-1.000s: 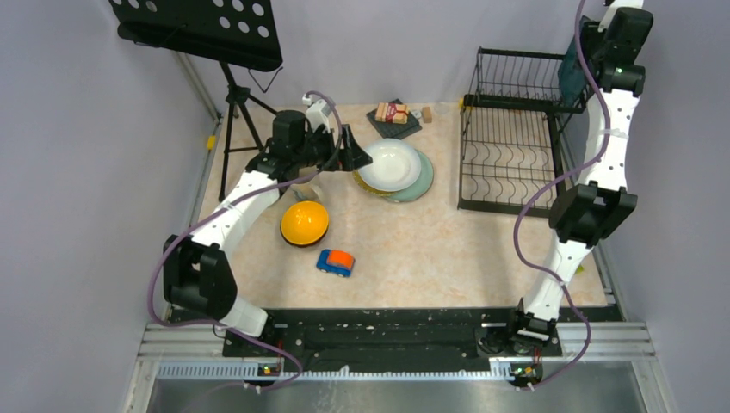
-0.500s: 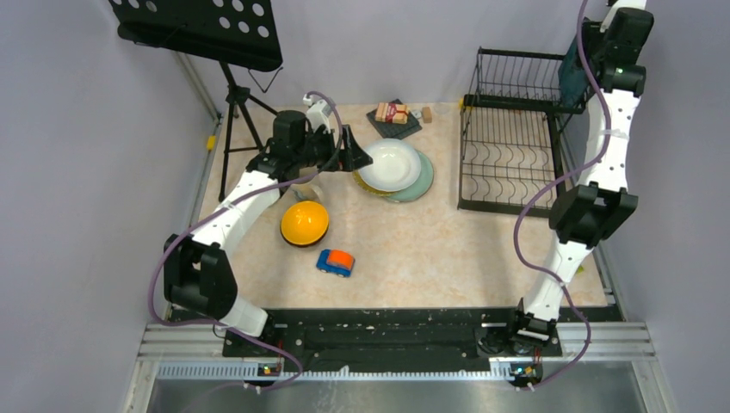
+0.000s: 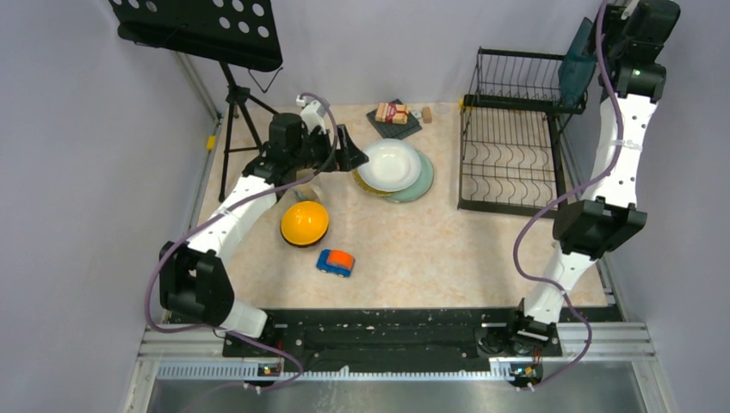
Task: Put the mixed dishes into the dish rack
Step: Insert the plate into the dish rack, then pick up the plate at the center of the board.
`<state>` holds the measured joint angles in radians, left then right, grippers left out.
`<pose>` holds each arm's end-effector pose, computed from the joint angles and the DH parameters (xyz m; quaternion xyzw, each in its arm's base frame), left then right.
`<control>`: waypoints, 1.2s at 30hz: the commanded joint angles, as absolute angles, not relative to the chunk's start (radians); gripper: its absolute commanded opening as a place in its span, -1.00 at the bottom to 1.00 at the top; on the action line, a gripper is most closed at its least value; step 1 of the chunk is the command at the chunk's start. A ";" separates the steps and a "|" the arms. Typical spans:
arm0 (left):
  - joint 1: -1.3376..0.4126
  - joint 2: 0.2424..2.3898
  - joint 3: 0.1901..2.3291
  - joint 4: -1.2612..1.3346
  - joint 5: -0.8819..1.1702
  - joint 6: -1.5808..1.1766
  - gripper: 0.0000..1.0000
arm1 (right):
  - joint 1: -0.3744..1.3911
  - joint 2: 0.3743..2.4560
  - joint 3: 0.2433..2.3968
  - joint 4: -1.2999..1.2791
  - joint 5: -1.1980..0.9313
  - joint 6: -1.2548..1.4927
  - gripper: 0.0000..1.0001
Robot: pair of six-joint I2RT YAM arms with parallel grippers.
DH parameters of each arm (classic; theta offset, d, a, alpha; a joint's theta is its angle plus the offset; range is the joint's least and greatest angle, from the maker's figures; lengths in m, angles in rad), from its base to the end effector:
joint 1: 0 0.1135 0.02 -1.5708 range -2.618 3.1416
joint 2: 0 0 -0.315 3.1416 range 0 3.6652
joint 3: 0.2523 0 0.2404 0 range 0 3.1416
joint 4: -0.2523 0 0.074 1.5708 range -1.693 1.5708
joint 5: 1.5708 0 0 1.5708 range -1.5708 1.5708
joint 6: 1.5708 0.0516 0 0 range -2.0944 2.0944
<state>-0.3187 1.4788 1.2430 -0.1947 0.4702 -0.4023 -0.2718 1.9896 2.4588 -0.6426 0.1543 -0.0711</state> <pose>0.3160 -0.1289 0.3811 0.0914 0.8232 -0.3686 0.4220 0.4330 -0.1289 0.5385 0.1258 0.7546 -0.1676 0.6218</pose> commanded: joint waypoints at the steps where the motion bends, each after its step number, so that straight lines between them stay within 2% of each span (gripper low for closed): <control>1: -0.288 1.414 1.195 -0.091 0.444 -0.478 0.97 | -0.281 1.808 2.387 -0.528 0.106 -0.011 0.59; 5: -0.246 1.395 1.144 -0.008 0.470 -0.588 0.97 | -0.281 1.692 2.281 -0.484 0.007 0.064 0.59; 7: -0.244 1.384 1.143 -0.020 0.422 -0.585 0.97 | -0.279 1.643 2.211 -0.486 -0.055 0.111 0.59; 11: -0.244 1.367 1.162 -0.072 0.389 -0.526 0.97 | -0.279 1.481 1.921 -0.411 -0.155 0.232 0.59; 16: -0.245 1.374 1.195 -0.124 0.391 -0.509 0.98 | -0.279 1.291 1.581 -0.247 -0.380 0.384 0.59; 21: -0.255 1.422 1.219 -0.142 0.413 -0.500 0.97 | -0.259 1.183 1.458 -0.257 -0.578 0.426 0.58; 26: -0.314 1.504 1.322 -0.275 0.344 -0.407 0.97 | -0.197 1.057 1.311 -0.247 -0.617 0.446 0.55; 30: -0.346 1.578 1.370 -0.337 0.314 -0.379 0.97 | -0.141 0.972 1.115 -0.209 -0.647 0.534 0.54; 33: -0.359 1.621 1.373 -0.332 0.307 -0.368 0.83 | -0.103 0.928 0.975 -0.181 -0.623 0.601 0.54; 36: -0.362 1.689 1.413 -0.337 0.313 -0.361 0.81 | -0.094 0.902 0.864 -0.176 -0.588 0.652 0.57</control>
<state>-0.3607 1.6245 1.3457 -0.3206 0.3305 -0.3946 -0.1089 0.9165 0.9741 -0.2150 -0.6090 0.5499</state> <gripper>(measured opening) 0.908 0.780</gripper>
